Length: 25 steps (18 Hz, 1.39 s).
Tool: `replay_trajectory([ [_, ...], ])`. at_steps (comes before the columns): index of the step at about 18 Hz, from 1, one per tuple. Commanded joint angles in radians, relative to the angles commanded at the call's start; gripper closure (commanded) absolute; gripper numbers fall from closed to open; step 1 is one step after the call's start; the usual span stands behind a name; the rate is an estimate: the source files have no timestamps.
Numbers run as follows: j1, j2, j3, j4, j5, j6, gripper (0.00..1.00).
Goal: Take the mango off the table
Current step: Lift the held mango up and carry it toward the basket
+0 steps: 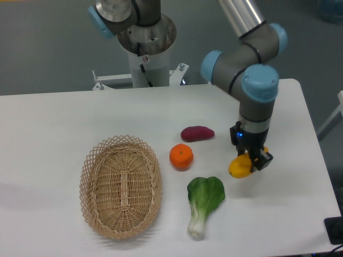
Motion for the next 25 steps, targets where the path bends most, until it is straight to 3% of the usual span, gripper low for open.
replay_trajectory([
  [3, -0.023, 0.008, 0.054, -0.017, -0.083, -0.138, 0.48],
  [10, -0.103, 0.051, 0.078, -0.021, -0.095, -0.378, 0.48],
  [19, -0.117, 0.115, 0.108, -0.212, -0.086, -0.387, 0.48],
  [25, -0.117, 0.118, 0.108, -0.222, -0.085, -0.376, 0.48],
])
